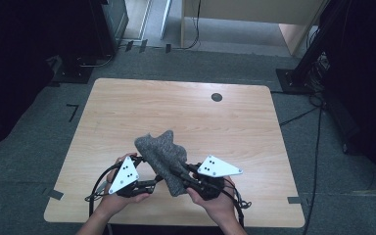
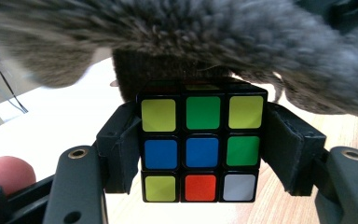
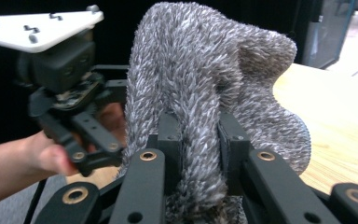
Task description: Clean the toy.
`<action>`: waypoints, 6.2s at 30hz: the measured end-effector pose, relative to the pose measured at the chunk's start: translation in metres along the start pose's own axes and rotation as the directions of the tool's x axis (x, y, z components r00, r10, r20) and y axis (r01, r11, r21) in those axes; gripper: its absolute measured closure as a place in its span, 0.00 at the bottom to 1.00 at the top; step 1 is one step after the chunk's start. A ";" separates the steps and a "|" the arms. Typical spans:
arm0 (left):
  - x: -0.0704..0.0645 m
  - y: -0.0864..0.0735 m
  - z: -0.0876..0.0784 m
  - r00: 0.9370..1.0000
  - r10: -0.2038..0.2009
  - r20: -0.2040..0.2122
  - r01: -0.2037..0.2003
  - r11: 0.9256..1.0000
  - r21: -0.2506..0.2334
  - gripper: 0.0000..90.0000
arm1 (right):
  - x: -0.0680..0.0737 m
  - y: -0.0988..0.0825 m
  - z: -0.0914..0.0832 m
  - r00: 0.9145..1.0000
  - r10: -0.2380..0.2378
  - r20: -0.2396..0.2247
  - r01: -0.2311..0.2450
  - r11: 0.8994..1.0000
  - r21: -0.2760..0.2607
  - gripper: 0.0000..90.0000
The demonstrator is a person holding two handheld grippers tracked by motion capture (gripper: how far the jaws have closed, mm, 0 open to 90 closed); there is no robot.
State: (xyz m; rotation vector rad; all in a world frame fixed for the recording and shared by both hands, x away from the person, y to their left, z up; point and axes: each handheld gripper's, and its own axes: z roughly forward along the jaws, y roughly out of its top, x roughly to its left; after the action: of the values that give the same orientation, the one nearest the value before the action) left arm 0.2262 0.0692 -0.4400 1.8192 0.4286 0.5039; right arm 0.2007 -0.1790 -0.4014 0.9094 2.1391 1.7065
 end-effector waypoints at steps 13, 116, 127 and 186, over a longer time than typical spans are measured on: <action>-0.001 0.000 0.001 1.000 0.007 0.003 -0.007 1.000 0.010 0.39 | -0.011 -0.003 -0.003 0.997 0.045 0.062 -0.045 0.999 0.000 0.83; -0.002 0.003 -0.009 0.996 0.011 0.089 -0.006 0.999 -0.051 0.39 | -0.003 0.003 -0.001 0.993 0.068 0.098 -0.070 0.997 0.011 0.79; 0.013 0.008 -0.021 0.986 -0.077 0.147 0.098 0.985 -0.139 0.39 | -0.043 -0.003 -0.017 0.956 0.291 0.044 -0.287 0.954 -0.087 0.80; 0.030 0.005 -0.035 0.954 -0.269 0.129 0.297 0.899 -0.321 0.39 | -0.014 -0.052 0.044 0.841 0.438 -0.317 -0.472 0.881 -0.036 0.83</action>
State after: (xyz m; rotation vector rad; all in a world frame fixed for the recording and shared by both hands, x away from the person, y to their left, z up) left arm 0.2327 0.1111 -0.4222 1.4104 0.5089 0.2785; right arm 0.2199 -0.1589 -0.4653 1.2786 2.0866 2.3049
